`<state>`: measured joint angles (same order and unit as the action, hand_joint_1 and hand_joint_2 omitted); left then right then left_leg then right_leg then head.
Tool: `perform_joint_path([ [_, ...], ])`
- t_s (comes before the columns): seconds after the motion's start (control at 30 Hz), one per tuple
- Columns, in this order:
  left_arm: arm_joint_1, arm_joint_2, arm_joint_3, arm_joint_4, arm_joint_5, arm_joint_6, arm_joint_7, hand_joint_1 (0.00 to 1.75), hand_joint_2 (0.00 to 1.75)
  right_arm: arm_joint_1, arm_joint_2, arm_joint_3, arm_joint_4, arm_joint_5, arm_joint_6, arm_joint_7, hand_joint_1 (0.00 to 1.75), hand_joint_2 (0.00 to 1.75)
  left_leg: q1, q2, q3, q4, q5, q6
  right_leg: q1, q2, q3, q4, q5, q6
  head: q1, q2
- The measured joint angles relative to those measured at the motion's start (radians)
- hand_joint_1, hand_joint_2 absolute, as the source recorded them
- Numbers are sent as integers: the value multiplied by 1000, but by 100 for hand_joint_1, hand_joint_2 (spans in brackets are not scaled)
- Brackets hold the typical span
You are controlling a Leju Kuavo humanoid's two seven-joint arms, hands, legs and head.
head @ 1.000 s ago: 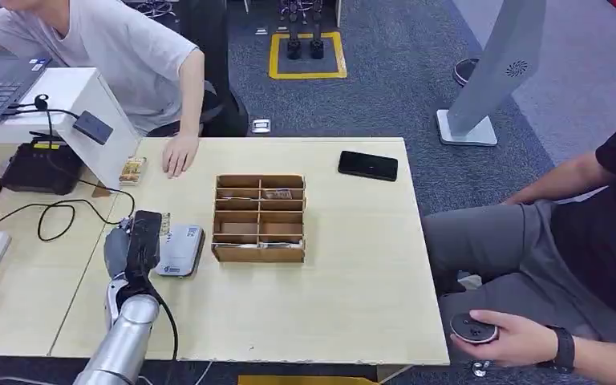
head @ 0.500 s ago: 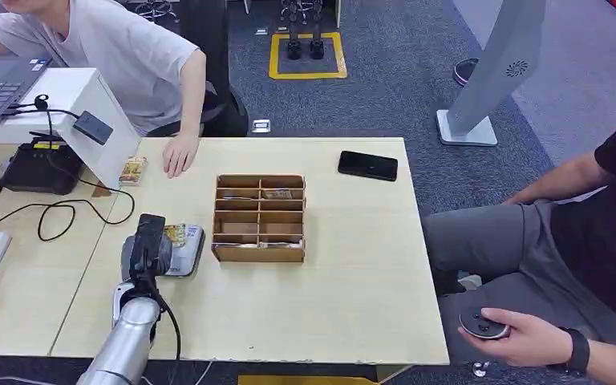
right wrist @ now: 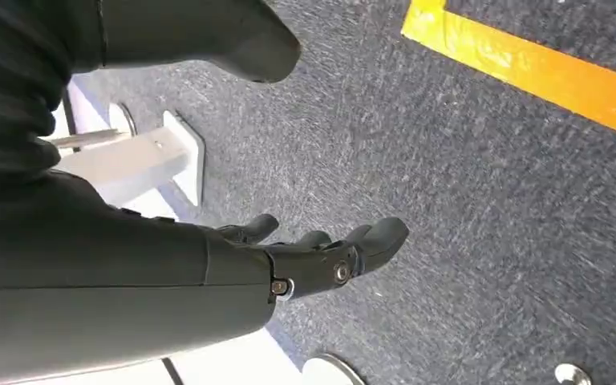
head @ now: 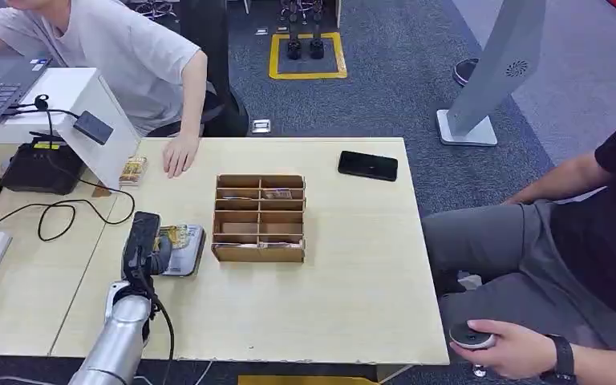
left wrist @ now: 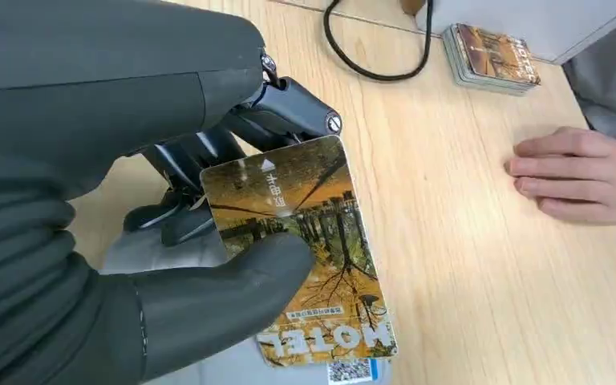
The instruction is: Pass the card to the sensor for recognition and then transmit it.
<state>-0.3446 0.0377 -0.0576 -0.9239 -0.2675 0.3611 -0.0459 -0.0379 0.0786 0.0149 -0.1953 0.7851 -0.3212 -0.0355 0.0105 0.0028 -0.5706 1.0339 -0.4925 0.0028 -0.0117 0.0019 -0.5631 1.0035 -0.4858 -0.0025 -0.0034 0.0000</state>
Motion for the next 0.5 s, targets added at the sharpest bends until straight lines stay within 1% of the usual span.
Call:
perform_joint_path([
  [0.07,0,2,-6,0,-40,18,17,175,175,0,0,0,0,0,3,-2,0,175,0,0,0,0,0,0,0,0,0,0,0,0,0,0],
  [0.23,0,5,-11,12,-124,65,30,175,175,-1,0,0,0,8,3,-3,0,175,0,0,0,0,0,0,0,0,0,0,0,0,0,0],
  [0.4,1,11,-16,30,-309,117,75,175,175,-1,0,-3,0,17,6,-2,0,175,0,0,0,0,0,0,0,0,0,0,0,0,0,0],
  [0.5,1,12,-18,34,-339,124,85,175,175,-1,0,-5,1,18,6,-3,0,175,0,0,0,0,0,0,0,0,0,0,0,0,0,0],
])
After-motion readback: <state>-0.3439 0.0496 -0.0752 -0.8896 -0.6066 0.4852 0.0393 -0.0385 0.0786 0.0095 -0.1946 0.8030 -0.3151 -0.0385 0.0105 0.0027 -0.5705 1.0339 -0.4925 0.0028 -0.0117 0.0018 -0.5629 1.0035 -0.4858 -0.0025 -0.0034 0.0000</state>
